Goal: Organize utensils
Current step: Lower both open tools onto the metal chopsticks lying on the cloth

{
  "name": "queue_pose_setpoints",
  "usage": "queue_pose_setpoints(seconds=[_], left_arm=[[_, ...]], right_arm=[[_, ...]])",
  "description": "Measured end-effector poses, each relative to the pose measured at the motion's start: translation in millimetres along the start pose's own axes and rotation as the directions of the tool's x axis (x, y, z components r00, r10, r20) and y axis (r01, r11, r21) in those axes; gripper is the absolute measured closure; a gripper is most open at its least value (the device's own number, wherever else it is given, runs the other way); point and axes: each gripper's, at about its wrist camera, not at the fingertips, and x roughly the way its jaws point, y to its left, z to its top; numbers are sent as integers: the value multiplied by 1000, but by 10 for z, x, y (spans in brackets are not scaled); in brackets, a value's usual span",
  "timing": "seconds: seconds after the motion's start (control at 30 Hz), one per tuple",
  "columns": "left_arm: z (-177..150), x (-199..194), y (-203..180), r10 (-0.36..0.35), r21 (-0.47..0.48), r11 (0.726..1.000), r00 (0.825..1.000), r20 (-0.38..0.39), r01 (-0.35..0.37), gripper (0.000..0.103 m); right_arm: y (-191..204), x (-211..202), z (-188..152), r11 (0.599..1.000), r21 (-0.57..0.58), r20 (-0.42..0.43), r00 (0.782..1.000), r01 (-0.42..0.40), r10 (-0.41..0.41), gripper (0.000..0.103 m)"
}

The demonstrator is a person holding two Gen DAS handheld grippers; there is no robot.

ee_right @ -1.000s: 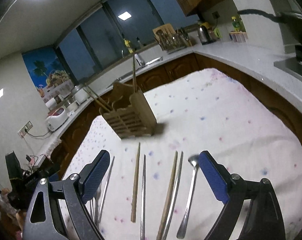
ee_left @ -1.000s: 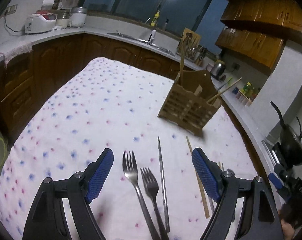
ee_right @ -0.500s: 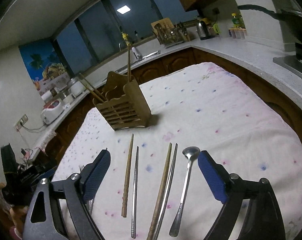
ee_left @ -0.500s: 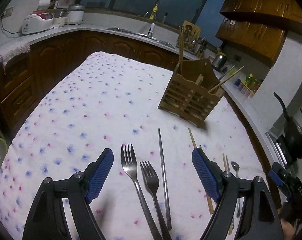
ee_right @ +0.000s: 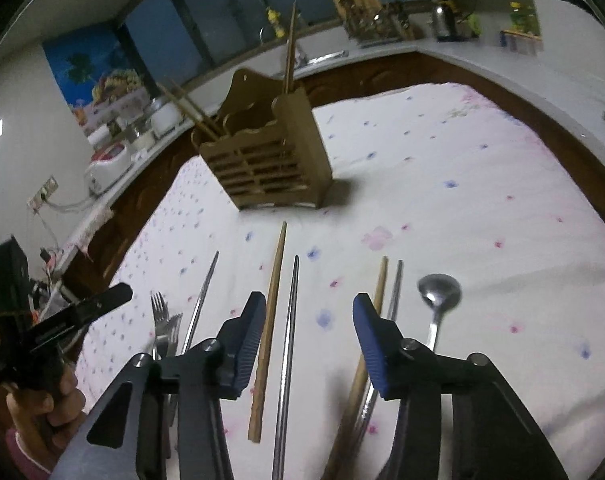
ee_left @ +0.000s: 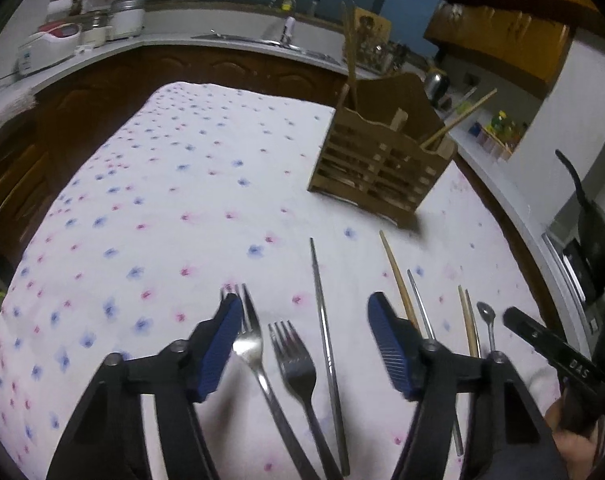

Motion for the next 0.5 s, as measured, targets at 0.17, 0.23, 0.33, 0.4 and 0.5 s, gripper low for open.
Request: queue_pose_setpoints(seconds=[0.17, 0.23, 0.33, 0.4, 0.5], left_arm=[[144, 314, -64, -10, 34, 999, 997, -71, 12, 58], [198, 439, -84, -5, 39, 999, 995, -96, 8, 61], [266, 593, -107, 1, 49, 999, 993, -118, 5, 63], [303, 680, -111, 10, 53, 999, 991, -132, -3, 63], [358, 831, -112, 24, 60, 998, 987, -156, -14, 64]], right_arm=[[66, 284, 69, 999, -40, -73, 997, 2, -5, 68], [84, 369, 88, 999, -52, -91, 996, -3, -2, 70], [100, 476, 110, 998, -67, -113, 994, -7, 0, 71], [110, 562, 125, 997, -77, -132, 991, -7, -3, 71], [140, 702, 149, 995, -98, -158, 987, -4, -12, 77]])
